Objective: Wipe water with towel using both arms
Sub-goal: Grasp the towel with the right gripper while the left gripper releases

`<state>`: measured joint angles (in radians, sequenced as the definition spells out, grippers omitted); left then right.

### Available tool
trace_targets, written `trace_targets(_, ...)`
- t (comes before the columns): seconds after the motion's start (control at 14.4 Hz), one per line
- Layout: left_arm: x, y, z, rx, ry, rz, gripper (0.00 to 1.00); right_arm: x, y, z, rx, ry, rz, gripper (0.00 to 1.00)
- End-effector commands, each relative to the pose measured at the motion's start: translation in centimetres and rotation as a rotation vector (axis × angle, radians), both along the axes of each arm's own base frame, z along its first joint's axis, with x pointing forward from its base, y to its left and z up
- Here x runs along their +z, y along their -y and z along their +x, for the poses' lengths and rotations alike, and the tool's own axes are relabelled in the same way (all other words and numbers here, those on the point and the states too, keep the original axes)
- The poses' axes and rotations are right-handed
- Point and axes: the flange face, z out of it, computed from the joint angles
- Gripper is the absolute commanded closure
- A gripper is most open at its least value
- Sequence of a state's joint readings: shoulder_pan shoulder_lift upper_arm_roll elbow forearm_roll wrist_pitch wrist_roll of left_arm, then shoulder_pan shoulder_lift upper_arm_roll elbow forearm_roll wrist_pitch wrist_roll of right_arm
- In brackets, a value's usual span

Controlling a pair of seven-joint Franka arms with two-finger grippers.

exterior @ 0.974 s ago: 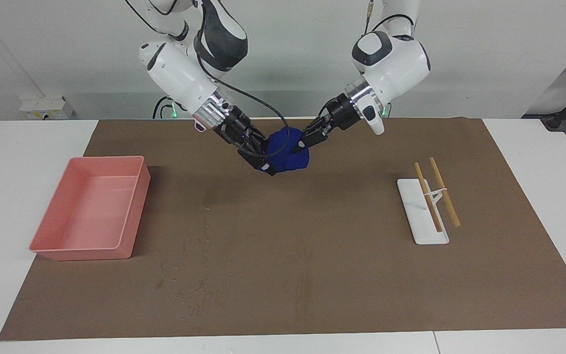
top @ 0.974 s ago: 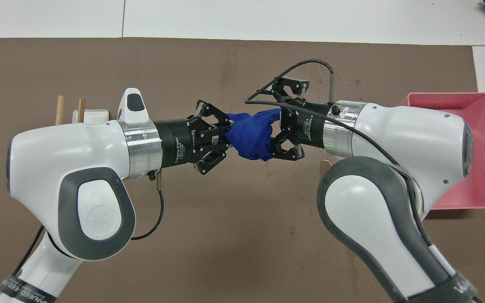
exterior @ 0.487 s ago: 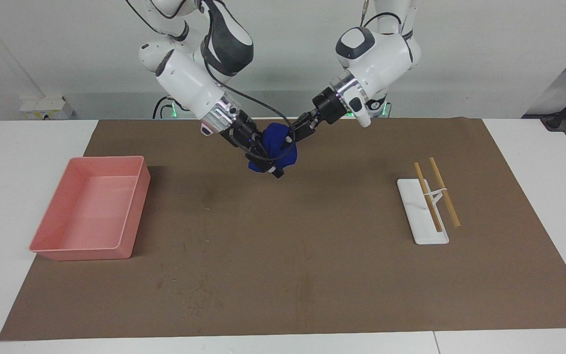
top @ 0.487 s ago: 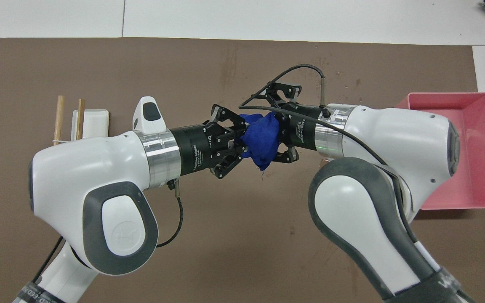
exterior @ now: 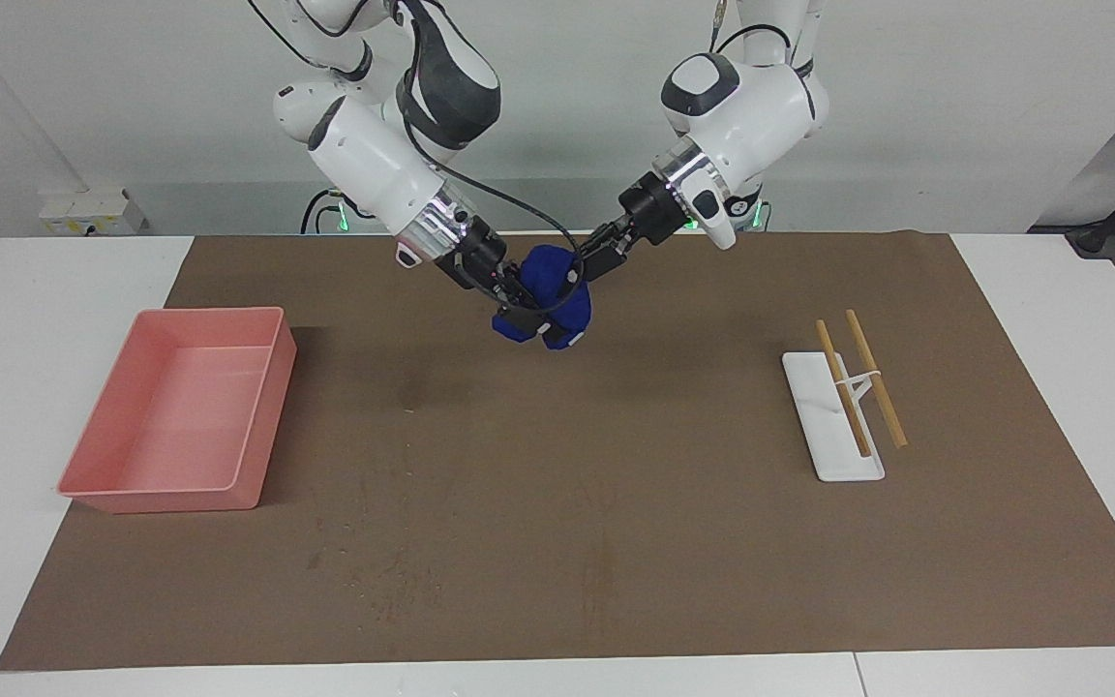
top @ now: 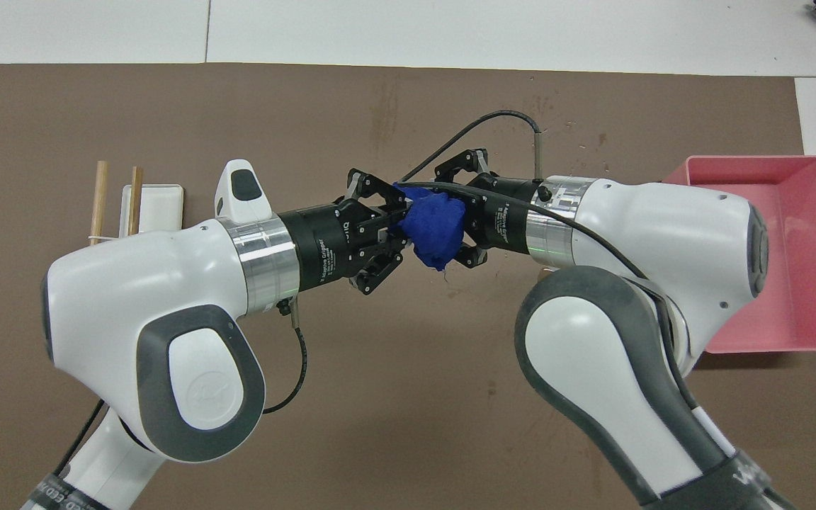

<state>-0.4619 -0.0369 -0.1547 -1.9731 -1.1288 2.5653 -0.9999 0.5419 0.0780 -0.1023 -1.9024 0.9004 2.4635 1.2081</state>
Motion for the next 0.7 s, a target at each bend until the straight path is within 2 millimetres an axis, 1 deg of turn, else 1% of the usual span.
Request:
trace_targets(0.0,0.2,0.5,-0.8,0.034,0.000,-0.024,1.00,0.2,-0.5,-0.1,0.012,0.021,0.014,1.00)
trace_targets(0.14,0.3,0.3,-0.6,0.036,0.006,-0.023,1.00,0.2,-0.5,-0.1,0.012,0.021,0.014,1.00)
trace_targets(0.21,0.4,0.3,-0.5,0.035,0.009,-0.024,0.82,0.2,-0.5,-0.1,0.013,0.022,0.014,1.00)
trace_targets(0.28,0.4,0.3,-0.5,0.037,0.005,-0.023,0.22,0.2,-0.5,-0.1,0.014,0.023,0.013,1.00)
trace_targets(0.35,0.5,0.2,-0.4,0.038,0.008,-0.020,0.00,0.2,-0.6,-0.1,0.019,0.022,0.012,1.00)
trace_targets(0.56,0.5,-0.9,0.4,0.026,0.044,0.029,0.00,0.1,-0.8,-0.3,0.057,0.026,-0.002,1.00)
trace_targets(0.63,0.5,-1.8,1.1,0.016,0.080,0.088,0.00,0.1,-0.6,-0.3,0.085,0.030,-0.010,1.00)
